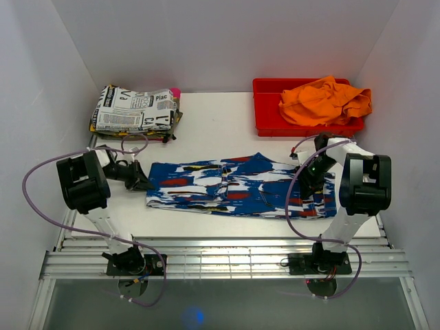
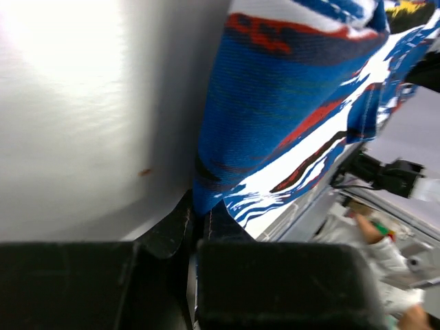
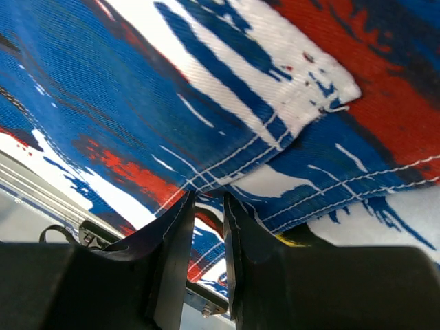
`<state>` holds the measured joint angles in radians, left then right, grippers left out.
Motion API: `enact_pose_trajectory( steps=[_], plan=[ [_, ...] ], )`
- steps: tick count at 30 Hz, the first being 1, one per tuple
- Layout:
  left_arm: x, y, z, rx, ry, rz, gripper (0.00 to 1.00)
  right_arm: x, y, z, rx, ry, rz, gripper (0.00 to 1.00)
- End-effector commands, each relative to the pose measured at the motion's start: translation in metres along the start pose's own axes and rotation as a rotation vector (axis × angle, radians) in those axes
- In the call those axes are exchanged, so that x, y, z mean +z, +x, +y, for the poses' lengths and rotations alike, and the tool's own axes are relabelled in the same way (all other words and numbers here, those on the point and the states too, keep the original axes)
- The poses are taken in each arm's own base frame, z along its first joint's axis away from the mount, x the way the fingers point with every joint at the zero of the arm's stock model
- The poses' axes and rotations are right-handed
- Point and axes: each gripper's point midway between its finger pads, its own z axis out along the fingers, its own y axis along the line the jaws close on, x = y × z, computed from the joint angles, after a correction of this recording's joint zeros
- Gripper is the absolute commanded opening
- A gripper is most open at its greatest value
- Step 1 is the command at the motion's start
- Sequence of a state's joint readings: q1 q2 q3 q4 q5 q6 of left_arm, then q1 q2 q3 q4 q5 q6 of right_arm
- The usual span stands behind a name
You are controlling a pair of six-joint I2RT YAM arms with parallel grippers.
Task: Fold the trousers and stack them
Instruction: Fold the trousers
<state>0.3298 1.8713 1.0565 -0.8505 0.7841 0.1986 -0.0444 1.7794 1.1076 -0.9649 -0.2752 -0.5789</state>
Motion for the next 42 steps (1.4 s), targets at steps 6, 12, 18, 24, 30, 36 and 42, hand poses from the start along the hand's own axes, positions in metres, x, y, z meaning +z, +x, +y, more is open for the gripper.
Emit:
enact_pose_trajectory(
  steps=[6, 12, 18, 24, 30, 36, 42],
  plan=[
    [-0.018, -0.021, -0.004, 0.065, 0.126, -0.052, 0.36, -0.005, -0.015, 0.000, -0.009, -0.021, -0.028, 0.31],
    [-0.025, -0.016, -0.007, 0.068, 0.093, -0.043, 0.51, -0.039, -0.037, 0.030, -0.061, -0.122, -0.140, 0.46],
    [-0.090, -0.049, -0.065, 0.402, 0.095, -0.249, 0.53, -0.089, -0.061, 0.069, -0.192, -0.218, -0.314, 0.45],
    [-0.079, -0.022, -0.125, 0.526, 0.249, -0.160, 0.51, -0.090, -0.039, 0.089, -0.177, -0.273, -0.345, 0.44],
    [-0.026, 0.023, -0.081, 0.309, 0.227, 0.018, 0.47, -0.099, -0.008, 0.043, 0.021, -0.272, -0.363, 0.46],
    [0.014, 0.048, -0.024, 0.105, 0.164, 0.211, 0.46, -0.074, 0.039, 0.009, 0.145, -0.225, -0.220, 0.46],
    [0.021, 0.046, 0.012, 0.056, 0.043, 0.196, 0.46, -0.041, 0.059, -0.006, 0.201, -0.196, -0.137, 0.46]
  ],
)
